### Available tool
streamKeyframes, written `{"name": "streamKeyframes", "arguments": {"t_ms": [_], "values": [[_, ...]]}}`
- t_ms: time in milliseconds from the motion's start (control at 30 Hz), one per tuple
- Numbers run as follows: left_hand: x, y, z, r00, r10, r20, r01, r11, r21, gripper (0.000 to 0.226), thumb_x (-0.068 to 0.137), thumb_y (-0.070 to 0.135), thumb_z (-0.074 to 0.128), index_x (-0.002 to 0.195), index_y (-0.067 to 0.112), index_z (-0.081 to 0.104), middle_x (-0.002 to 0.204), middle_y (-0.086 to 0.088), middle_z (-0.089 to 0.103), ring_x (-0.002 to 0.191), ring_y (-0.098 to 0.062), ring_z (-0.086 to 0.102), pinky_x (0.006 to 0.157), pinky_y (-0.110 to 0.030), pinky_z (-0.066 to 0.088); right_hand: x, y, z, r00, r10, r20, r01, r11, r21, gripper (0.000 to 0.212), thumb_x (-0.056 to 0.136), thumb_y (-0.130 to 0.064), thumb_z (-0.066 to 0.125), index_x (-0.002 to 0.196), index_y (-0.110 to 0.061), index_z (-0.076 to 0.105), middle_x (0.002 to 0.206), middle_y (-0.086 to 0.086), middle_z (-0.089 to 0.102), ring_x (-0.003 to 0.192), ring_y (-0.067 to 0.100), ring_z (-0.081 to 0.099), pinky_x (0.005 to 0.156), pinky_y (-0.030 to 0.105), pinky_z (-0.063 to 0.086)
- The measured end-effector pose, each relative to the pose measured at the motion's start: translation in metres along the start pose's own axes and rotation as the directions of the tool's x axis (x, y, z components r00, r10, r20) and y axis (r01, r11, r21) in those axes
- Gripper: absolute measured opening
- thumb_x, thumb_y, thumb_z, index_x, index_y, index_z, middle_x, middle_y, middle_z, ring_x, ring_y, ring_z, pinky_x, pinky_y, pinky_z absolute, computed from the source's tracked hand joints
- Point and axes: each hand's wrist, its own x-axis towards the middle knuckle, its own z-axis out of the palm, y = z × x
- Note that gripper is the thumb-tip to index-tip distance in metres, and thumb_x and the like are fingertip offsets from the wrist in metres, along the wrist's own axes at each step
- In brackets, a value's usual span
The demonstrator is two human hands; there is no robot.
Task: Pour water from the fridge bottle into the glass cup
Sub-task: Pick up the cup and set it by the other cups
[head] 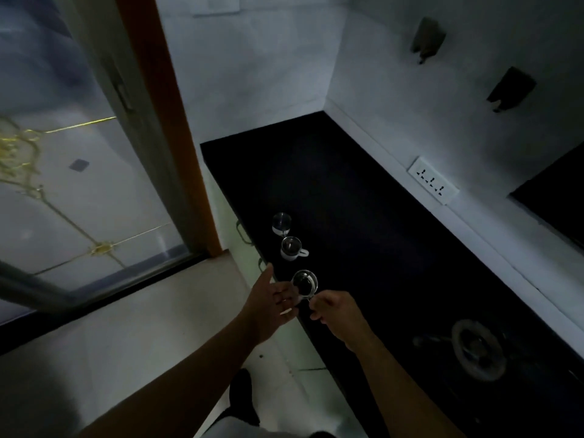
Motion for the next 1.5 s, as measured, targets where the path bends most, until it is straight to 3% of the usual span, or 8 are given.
{"name": "streamKeyframes", "arguments": {"t_ms": [367, 500, 600, 800, 933, 1233, 1367, 1500], "values": [[0.071, 0.027, -0.008, 0.995, -0.095, -0.013, 0.095, 0.995, 0.023, 0.092, 0.094, 0.074, 0.034, 0.142, -0.002, 0.048, 0.134, -0.018, 0.059, 0.113, -0.025, 0.060, 0.100, -0.042, 0.044, 0.069, 0.010, 0.018, 0.987, 0.152, -0.046, -0.152, 0.988, -0.005, 0.014, 0.093, -0.019, 0.064, 0.084, -0.015, 0.073, 0.074, 0.002, 0.073, 0.067, 0.010, 0.070, 0.070, 0.031, 0.053], [0.083, 0.025, -0.006, 0.997, -0.083, -0.003, 0.083, 0.994, 0.070, 0.081, 0.098, 0.069, 0.030, 0.123, -0.002, 0.059, 0.108, -0.013, 0.065, 0.097, -0.021, 0.061, 0.098, -0.039, 0.043, 0.079, 0.014, 0.018, 0.983, 0.175, -0.062, -0.175, 0.984, 0.001, 0.014, 0.094, -0.020, 0.064, 0.083, -0.020, 0.073, 0.072, 0.001, 0.072, 0.061, 0.004, 0.068, 0.064, 0.027, 0.051], [0.090, 0.024, -0.005, 0.997, -0.073, -0.008, 0.074, 0.991, 0.110, 0.082, 0.099, 0.068, 0.030, 0.137, -0.001, 0.052, 0.120, -0.016, 0.063, 0.109, -0.024, 0.061, 0.104, -0.041, 0.042, 0.085, 0.014, 0.017, 0.977, 0.197, -0.076, -0.199, 0.980, -0.015, 0.013, 0.095, -0.020, 0.063, 0.086, -0.016, 0.072, 0.070, 0.000, 0.070, 0.046, -0.003, 0.057, 0.052, 0.019, 0.043], [0.090, 0.022, 0.010, 0.999, 0.007, -0.050, 0.005, 0.967, 0.253, 0.072, 0.098, 0.068, 0.036, 0.147, 0.017, 0.049, 0.149, -0.013, 0.053, 0.137, -0.034, 0.048, 0.110, -0.047, 0.044, 0.095, 0.015, 0.020, 0.979, 0.185, -0.083, -0.184, 0.983, 0.029, 0.015, 0.095, -0.018, 0.063, 0.085, -0.018, 0.073, 0.075, 0.000, 0.072, 0.060, 0.003, 0.065, 0.062, 0.021, 0.048], [0.096, 0.020, 0.017, 0.991, 0.053, -0.120, -0.013, 0.952, 0.307, 0.066, 0.099, 0.066, 0.039, 0.149, 0.023, 0.047, 0.148, -0.005, 0.053, 0.127, -0.025, 0.051, 0.096, -0.039, 0.048, 0.102, 0.017, 0.019, 0.980, 0.182, -0.086, -0.182, 0.983, 0.011, 0.019, 0.097, -0.020, 0.061, 0.092, -0.008, 0.074, 0.082, 0.009, 0.074, 0.041, -0.005, 0.053, 0.047, 0.015, 0.039], [0.096, 0.018, 0.017, 0.988, 0.108, -0.113, -0.050, 0.904, 0.425, 0.055, 0.101, 0.061, 0.038, 0.138, 0.025, 0.056, 0.129, -0.002, 0.062, 0.119, -0.021, 0.059, 0.103, -0.040, 0.048, 0.106, 0.022, 0.019, 0.974, 0.212, -0.082, -0.214, 0.977, -0.015, 0.020, 0.096, -0.025, 0.061, 0.091, -0.010, 0.073, 0.085, 0.010, 0.075, 0.035, -0.004, 0.048, 0.045, 0.018, 0.037], [0.090, 0.020, 0.019, 0.986, 0.135, -0.097, -0.066, 0.854, 0.517, 0.030, 0.102, 0.059, 0.035, 0.102, 0.041, 0.059, 0.107, 0.009, 0.062, 0.107, -0.016, 0.058, 0.102, -0.043, 0.048, 0.108, 0.018, 0.018, 0.975, 0.211, -0.072, -0.214, 0.976, -0.034, 0.023, 0.096, -0.024, 0.060, 0.090, -0.005, 0.071, 0.088, 0.015, 0.074, 0.053, 0.008, 0.058, 0.053, 0.023, 0.044], [0.083, 0.025, 0.021, 0.983, 0.172, -0.064, -0.098, 0.783, 0.614, 0.024, 0.105, 0.051, 0.037, 0.100, 0.036, 0.055, 0.097, 0.011, 0.057, 0.096, -0.014, 0.056, 0.095, -0.043, 0.048, 0.107, 0.011, 0.019, 0.979, 0.197, -0.060, -0.201, 0.977, -0.071, 0.011, 0.094, -0.030, 0.062, 0.091, -0.020, 0.066, 0.091, 0.005, 0.072, 0.082, 0.024, 0.071, 0.075, 0.038, 0.057]]}}
